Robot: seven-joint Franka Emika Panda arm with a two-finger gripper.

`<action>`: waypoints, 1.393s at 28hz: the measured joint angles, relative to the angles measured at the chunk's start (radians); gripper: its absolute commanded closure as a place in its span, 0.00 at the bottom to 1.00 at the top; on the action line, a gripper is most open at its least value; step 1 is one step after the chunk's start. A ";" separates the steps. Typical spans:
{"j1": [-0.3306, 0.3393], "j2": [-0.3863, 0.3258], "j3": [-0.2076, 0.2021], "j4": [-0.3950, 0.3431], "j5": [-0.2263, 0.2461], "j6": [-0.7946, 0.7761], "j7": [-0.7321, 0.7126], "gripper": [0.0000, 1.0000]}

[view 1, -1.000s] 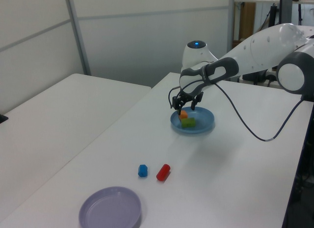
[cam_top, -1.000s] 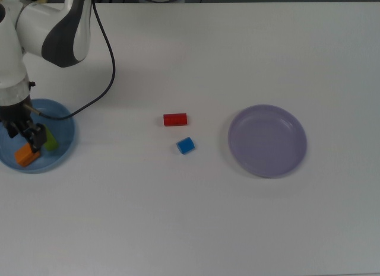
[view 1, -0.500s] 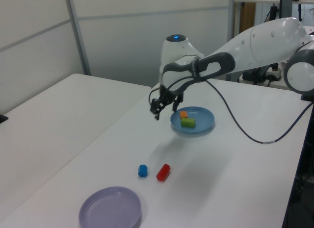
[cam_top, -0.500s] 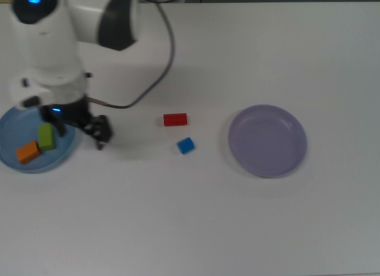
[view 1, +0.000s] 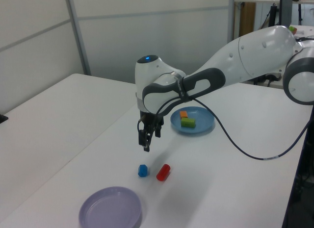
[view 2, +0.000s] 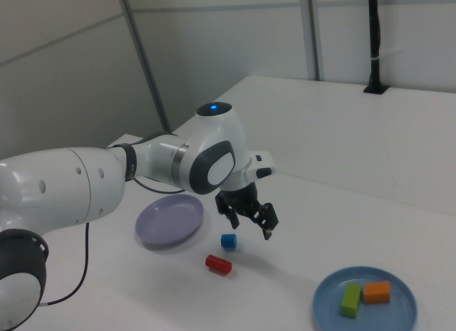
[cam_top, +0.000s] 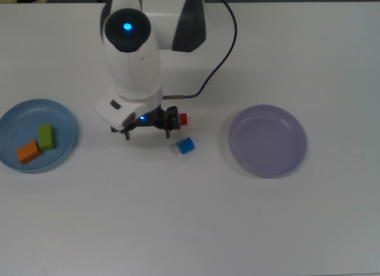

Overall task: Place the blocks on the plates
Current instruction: 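Move to the blue block and grasp it, then carry the blue block onto the lavender plate and release it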

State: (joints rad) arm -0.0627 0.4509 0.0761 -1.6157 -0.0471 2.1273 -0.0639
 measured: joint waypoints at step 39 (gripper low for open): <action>0.110 0.079 -0.004 -0.002 0.000 0.028 -0.222 1.00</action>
State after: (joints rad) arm 0.0474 0.5298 0.0725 -1.6182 -0.0476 2.1557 -0.2855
